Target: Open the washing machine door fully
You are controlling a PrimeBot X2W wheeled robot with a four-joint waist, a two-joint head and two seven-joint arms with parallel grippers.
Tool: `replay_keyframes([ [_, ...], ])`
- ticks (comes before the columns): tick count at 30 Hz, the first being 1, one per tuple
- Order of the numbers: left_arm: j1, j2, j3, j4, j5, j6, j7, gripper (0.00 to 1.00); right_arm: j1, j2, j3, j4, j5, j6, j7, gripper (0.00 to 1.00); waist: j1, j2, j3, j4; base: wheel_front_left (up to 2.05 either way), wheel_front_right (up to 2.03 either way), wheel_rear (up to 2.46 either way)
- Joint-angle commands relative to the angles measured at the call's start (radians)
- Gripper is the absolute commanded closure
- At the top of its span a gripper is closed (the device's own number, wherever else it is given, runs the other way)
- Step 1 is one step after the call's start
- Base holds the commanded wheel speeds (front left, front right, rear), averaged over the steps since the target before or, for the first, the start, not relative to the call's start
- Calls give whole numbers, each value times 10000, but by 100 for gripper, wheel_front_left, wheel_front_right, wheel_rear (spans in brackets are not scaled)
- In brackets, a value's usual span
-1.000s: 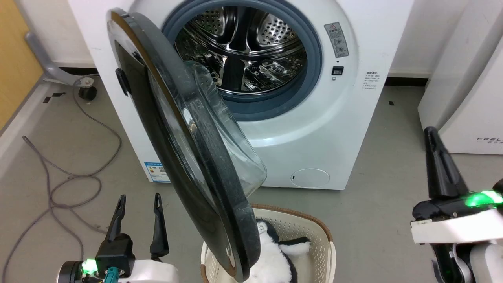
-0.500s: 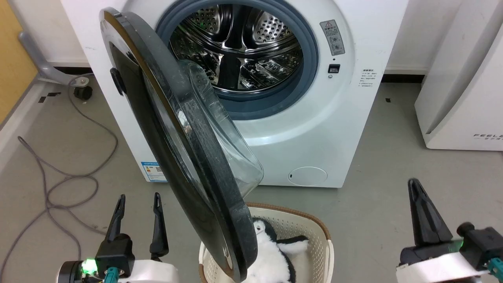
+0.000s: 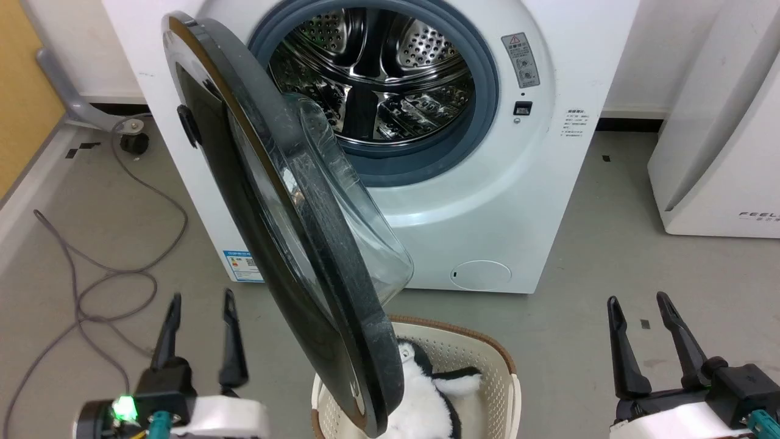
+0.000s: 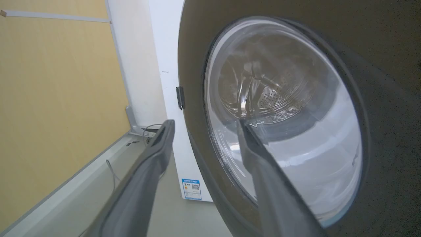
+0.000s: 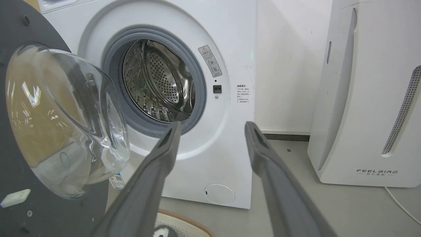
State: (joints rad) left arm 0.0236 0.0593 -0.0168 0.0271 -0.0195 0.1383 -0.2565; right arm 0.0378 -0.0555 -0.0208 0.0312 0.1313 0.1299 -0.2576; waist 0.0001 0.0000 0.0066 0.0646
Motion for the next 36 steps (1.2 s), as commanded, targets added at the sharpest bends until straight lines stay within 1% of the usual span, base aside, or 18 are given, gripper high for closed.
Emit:
replay_keyframes([
  [1,-191,53,86,-275,40,52,-53,100,143,50,26,-8,-98,8,-41,0,-1,0,4,35,0,0,0],
  [9,-905,197,141,-1726,130,-39,-53,100,206,51,33,-50,-225,8,-41,0,-1,0,-11,173,0,0,0],
  [15,-1370,238,-394,-3152,312,-222,-53,100,229,52,48,-85,-223,8,-41,0,-1,0,-72,207,0,0,0],
  [22,-1587,162,-1723,-4108,365,-596,-53,100,292,52,59,-125,-257,8,-41,0,-1,0,-146,229,0,0,0],
  [26,-1597,100,-2500,-4398,348,-697,-53,100,312,52,67,-133,-261,8,-41,0,-1,0,-183,231,0,0,0],
  [29,-1593,62,-3164,-4511,321,-844,-53,100,334,52,45,-128,-237,8,-41,0,-1,0,-214,265,0,0,0],
  [32,-1557,45,-3940,-4449,384,-1091,-53,100,346,52,57,-107,-218,8,-41,0,-1,0,-239,301,0,0,0],
  [36,-1443,37,-4637,-4206,441,-1226,-53,100,343,52,85,-77,-188,8,-41,0,-1,0,-267,327,0,0,0],
])
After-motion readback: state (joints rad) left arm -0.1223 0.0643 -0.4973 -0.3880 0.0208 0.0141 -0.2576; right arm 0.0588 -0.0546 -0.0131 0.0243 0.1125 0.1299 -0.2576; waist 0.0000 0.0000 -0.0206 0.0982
